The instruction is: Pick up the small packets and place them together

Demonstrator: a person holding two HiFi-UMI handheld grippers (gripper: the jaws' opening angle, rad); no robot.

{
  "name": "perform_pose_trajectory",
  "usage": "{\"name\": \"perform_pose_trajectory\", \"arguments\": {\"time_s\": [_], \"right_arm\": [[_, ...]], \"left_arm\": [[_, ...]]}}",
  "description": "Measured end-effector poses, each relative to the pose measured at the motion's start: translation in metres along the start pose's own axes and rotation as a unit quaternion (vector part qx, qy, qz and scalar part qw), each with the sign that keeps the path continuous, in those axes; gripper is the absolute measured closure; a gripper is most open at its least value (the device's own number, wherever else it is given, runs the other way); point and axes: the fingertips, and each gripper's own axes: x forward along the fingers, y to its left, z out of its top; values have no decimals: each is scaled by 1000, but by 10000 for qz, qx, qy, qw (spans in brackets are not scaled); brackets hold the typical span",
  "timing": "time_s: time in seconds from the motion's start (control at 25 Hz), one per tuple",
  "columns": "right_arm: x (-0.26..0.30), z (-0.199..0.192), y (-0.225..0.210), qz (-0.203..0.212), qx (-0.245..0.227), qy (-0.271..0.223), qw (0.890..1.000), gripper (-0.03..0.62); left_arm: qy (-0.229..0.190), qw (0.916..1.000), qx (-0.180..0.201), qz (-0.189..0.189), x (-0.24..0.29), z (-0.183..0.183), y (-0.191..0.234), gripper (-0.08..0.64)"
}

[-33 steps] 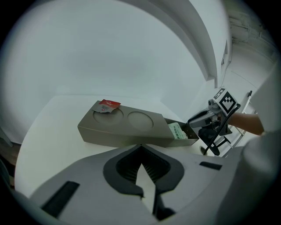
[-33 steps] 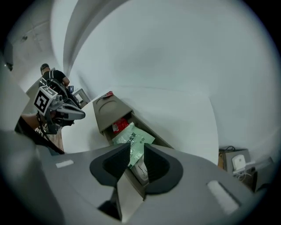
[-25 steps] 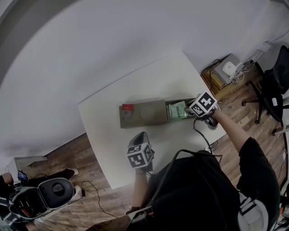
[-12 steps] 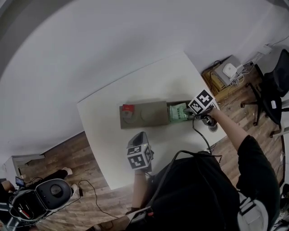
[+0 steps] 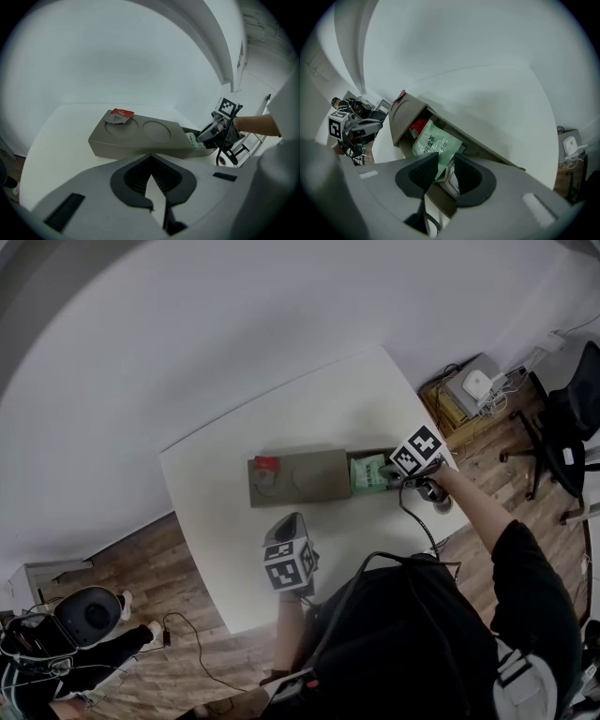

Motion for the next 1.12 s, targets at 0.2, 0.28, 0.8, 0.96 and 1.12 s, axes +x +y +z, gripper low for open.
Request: {"name": "perform_pose_trajectory", "arguments": {"time_s": [0.2, 0.28, 0.8, 0.96, 1.12], "right_arm": [[-3, 0, 0, -55, -17, -21, 10000, 523], [-4, -5, -1, -115, 54, 69, 9999, 575], [-3, 0, 3, 19, -19, 176, 9998, 453], [4, 0, 7, 72, 22, 332, 9994, 451], [11, 4, 8, 76, 31, 328, 9994, 461]], "left_arm": [[-15, 10000, 2, 27, 0, 0, 2, 563], [-20, 10000, 0, 35, 0, 0, 3, 563], [11, 10000, -18, 6, 3, -1, 1, 563], [10, 10000, -49, 14, 3, -2, 2, 563], [7, 9999, -94, 37, 3, -2, 7, 563]]}}
